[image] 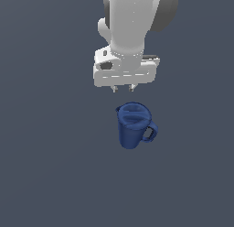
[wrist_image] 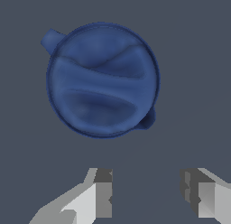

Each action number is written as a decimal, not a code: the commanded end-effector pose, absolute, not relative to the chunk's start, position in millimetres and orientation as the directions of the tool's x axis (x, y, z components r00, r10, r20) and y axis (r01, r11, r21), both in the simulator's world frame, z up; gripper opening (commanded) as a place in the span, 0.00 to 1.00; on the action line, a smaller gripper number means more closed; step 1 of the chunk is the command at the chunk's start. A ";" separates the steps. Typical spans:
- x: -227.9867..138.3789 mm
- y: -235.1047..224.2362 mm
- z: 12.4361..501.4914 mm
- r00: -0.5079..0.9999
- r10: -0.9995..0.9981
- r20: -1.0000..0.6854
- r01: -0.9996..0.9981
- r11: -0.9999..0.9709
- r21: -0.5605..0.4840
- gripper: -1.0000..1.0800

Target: Pick up the object and move it to a goal position.

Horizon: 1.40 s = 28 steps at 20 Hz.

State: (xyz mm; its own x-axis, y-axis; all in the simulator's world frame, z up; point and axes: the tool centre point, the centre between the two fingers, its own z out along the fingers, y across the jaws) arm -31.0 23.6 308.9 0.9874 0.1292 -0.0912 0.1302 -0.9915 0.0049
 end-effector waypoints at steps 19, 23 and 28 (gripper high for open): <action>55.4 84.1 279.9 0.876 0.436 -0.205 0.450 -0.893 0.024 0.62; 66.9 97.5 270.5 0.842 0.488 -0.229 0.506 -0.862 0.023 0.62; 78.6 114.7 257.3 0.795 0.549 -0.259 0.573 -0.819 0.020 0.62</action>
